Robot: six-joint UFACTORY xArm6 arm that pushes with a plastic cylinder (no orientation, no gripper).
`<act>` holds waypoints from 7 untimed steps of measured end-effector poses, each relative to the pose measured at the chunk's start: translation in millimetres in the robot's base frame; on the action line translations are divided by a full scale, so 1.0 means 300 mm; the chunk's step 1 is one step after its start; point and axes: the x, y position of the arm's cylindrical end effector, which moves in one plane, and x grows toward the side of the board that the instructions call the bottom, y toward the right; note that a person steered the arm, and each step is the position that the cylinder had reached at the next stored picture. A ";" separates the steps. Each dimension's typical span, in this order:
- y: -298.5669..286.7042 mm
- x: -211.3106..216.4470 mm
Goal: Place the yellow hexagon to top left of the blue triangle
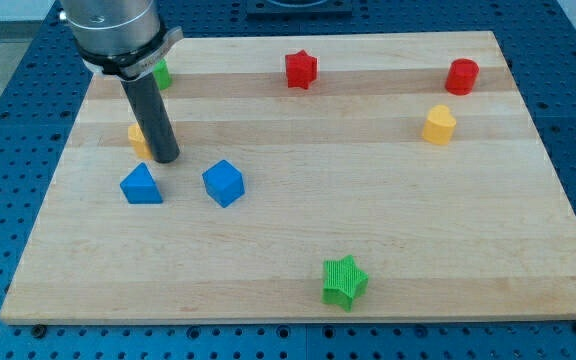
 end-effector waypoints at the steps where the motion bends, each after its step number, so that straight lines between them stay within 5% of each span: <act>1: 0.169 0.017; 4: 0.025 -0.164; 7: -0.090 -0.144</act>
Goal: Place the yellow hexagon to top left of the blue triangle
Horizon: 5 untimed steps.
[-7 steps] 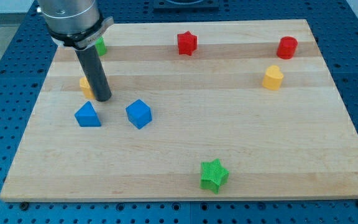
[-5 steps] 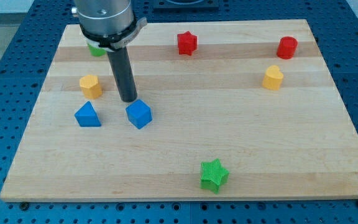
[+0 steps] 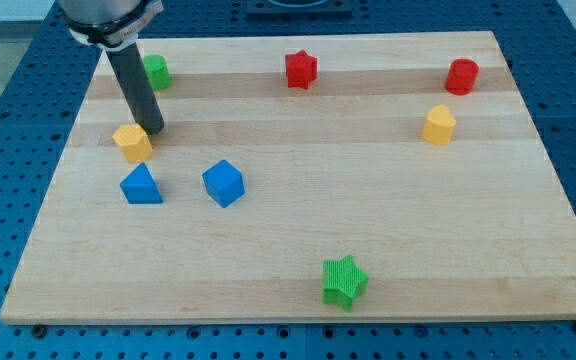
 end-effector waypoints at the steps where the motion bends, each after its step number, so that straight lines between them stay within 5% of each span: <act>1: 0.000 -0.017; 5: -0.223 -0.068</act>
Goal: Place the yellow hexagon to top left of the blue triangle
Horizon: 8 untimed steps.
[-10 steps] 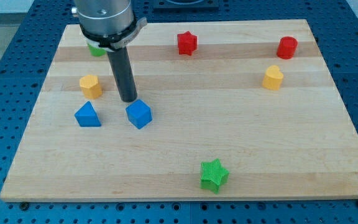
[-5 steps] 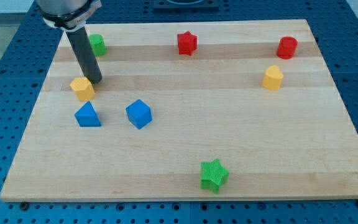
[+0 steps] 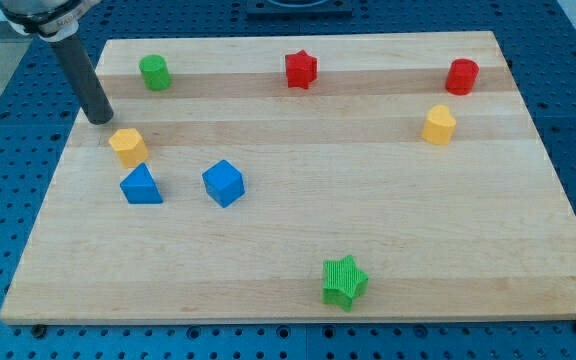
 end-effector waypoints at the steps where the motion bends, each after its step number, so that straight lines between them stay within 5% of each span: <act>1: 0.038 0.019; 3: 0.049 0.125; 8: 0.129 0.089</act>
